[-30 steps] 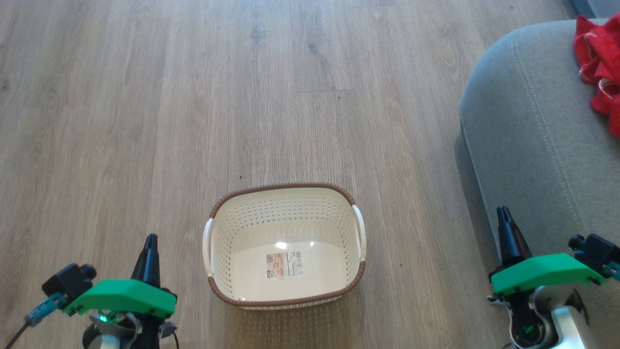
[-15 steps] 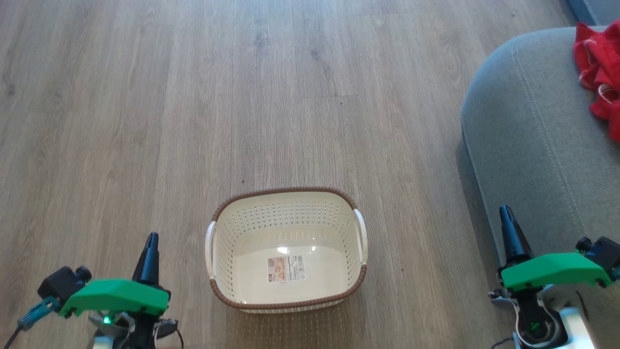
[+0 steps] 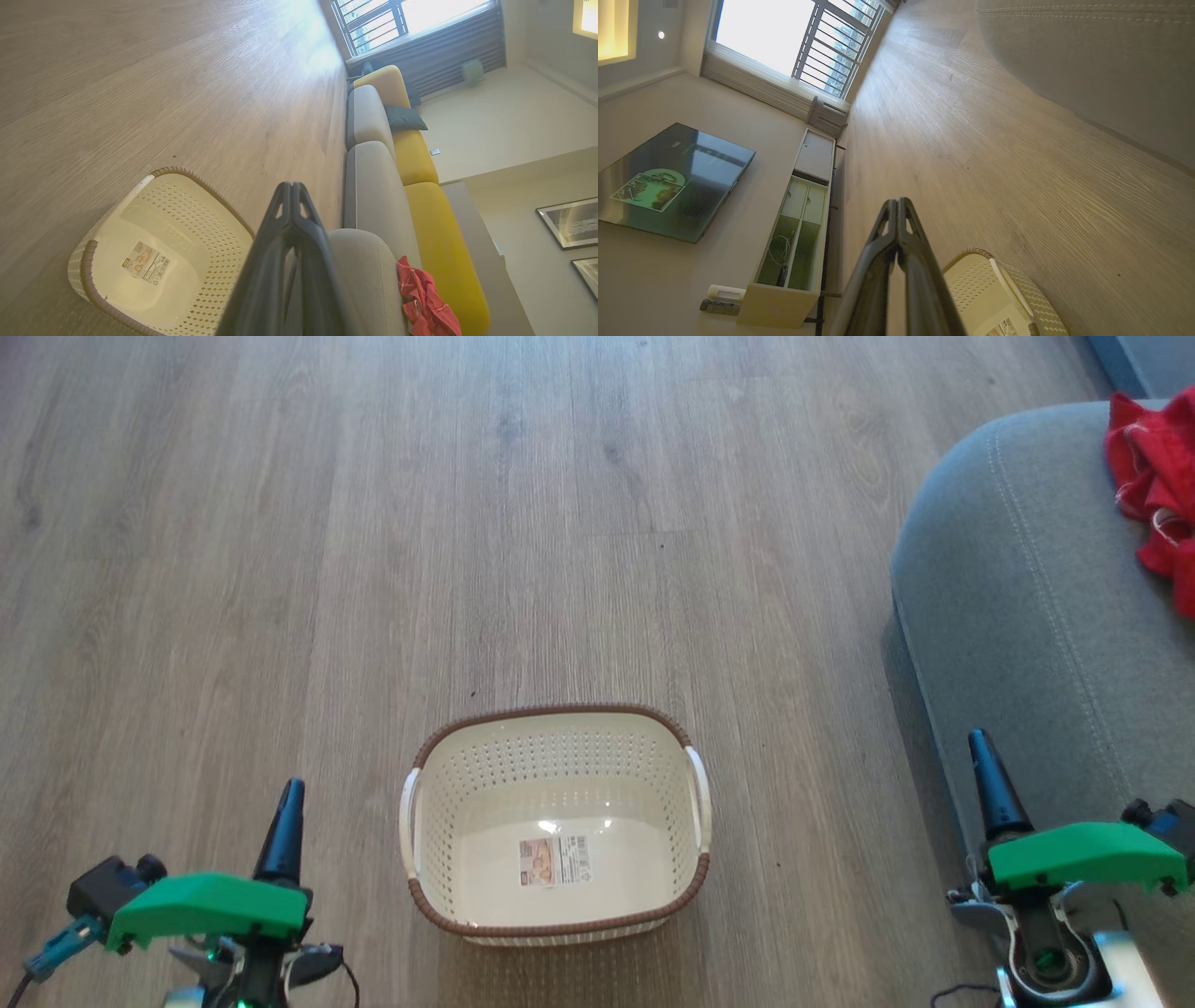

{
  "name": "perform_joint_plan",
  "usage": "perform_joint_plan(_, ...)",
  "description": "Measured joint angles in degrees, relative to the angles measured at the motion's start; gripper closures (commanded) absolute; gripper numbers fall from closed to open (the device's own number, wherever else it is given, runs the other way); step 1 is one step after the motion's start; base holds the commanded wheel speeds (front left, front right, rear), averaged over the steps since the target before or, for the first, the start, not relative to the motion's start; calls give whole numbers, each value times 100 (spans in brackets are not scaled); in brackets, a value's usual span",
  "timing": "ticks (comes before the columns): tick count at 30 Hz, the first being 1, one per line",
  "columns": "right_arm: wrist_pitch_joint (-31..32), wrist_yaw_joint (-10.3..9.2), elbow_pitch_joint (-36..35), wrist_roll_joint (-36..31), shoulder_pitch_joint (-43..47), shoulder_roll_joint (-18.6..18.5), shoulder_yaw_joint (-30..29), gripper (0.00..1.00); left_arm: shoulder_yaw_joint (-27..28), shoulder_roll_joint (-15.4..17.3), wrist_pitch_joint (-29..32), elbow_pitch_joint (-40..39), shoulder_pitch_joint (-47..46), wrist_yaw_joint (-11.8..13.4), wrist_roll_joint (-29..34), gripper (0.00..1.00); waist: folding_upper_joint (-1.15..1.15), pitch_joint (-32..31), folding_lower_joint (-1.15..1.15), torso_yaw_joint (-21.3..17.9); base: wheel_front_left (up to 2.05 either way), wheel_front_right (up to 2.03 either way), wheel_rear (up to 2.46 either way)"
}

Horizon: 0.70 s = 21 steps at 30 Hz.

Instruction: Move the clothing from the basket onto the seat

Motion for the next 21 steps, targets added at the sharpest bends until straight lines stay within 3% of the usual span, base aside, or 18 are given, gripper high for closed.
perform_joint_plan(21,325,0,-102,1385,2,1,-126,100,101,-1,321,-77,-1,-116,-1323,100,0,-139,0,56,0,0,0)
